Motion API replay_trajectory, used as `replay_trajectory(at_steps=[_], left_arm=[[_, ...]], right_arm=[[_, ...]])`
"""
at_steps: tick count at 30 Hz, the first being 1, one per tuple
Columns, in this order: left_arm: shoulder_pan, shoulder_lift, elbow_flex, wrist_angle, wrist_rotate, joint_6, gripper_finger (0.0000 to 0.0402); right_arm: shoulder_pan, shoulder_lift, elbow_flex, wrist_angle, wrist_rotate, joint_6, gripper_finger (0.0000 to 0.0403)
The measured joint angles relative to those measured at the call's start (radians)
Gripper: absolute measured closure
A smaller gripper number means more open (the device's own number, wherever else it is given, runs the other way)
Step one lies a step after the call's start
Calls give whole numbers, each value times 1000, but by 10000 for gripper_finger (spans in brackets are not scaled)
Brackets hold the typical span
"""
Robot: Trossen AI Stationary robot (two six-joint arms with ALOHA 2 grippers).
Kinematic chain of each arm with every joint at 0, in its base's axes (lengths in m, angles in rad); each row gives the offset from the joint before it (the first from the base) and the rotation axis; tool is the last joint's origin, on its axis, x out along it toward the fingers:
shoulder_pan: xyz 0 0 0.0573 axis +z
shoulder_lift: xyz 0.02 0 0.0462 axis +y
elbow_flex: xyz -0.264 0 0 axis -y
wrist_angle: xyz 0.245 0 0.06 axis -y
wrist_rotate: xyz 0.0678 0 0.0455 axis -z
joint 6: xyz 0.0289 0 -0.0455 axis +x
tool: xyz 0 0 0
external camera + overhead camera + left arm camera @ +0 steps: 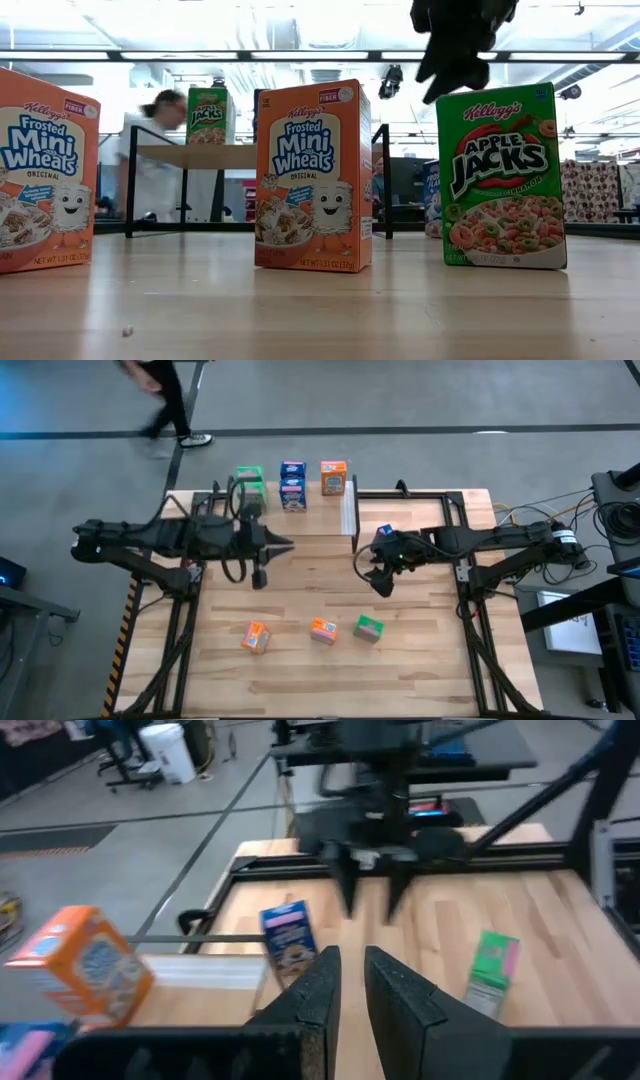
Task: Stack cereal on shelf
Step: Put the blue cereal box on the shelf aligned with the other blue cereal boxes
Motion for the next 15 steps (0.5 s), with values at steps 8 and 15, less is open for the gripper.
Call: replay_trajectory(at_steps=[8,15], left_arm=[[-58,-34,-138,110,-69,-2,369],[-58,-61,-169,118,-72,-3,369]], right_arm=[[-161,0,23,-218,8,47,181],[-351,0,0,-224,26,7,181]])
